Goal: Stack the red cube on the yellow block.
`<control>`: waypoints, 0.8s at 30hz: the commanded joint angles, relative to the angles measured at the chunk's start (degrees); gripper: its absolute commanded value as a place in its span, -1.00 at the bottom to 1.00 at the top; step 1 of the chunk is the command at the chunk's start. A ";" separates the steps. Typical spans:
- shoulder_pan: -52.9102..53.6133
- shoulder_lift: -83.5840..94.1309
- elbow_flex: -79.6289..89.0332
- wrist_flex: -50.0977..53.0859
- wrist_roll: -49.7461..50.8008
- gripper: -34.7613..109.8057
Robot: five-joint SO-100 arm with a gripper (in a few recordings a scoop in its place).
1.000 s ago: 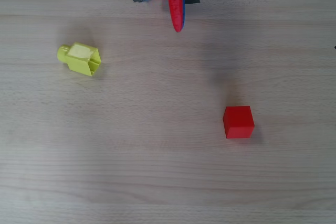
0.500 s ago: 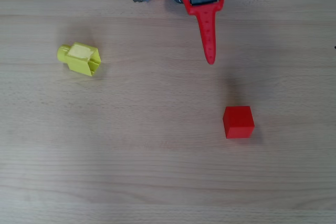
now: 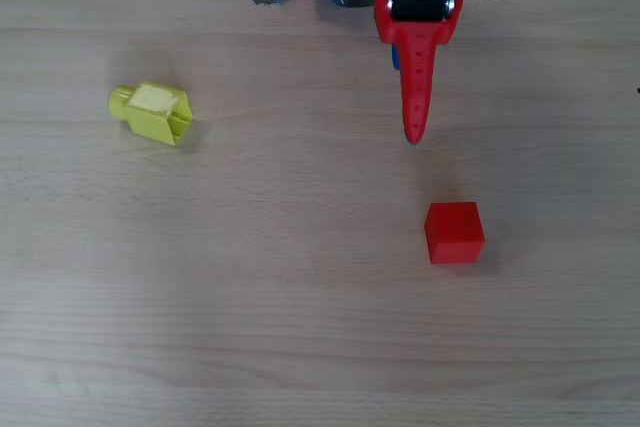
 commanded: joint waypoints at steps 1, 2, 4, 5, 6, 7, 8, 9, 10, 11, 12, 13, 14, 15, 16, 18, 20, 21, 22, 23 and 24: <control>-1.14 -2.72 -8.61 6.68 0.62 0.42; -1.23 -4.92 -11.25 8.35 0.44 0.42; -1.67 -8.17 -14.68 9.76 -0.44 0.42; -2.20 -9.40 -15.38 9.93 -0.44 0.46; -2.55 -10.81 -16.17 9.67 -0.44 0.46; -2.81 -12.30 -16.96 9.49 -0.53 0.46; -3.08 -13.71 -18.02 9.40 -0.88 0.46; -3.16 -15.29 -18.90 9.14 -1.23 0.46; -3.43 -16.88 -20.21 8.79 -1.67 0.46; -3.52 -18.81 -21.97 8.70 -2.29 0.46; -3.52 -20.65 -24.26 8.70 -3.08 0.46; -3.60 -22.32 -26.46 8.79 -3.78 0.46; -3.78 -23.64 -28.48 8.96 -4.31 0.46; -3.78 -24.96 -30.32 9.14 -4.83 0.46; -3.78 -26.10 -32.26 9.76 -5.19 0.46; -3.43 -28.30 -35.77 10.37 -5.89 0.46; -3.25 -29.44 -37.53 9.23 -6.15 0.46; -3.25 -29.79 -38.06 8.53 -6.50 0.46; -3.25 -30.06 -38.50 7.91 -7.03 0.46; -3.25 -30.50 -38.85 7.65 -7.03 0.46; -3.08 -31.03 -39.29 7.56 -6.94 0.46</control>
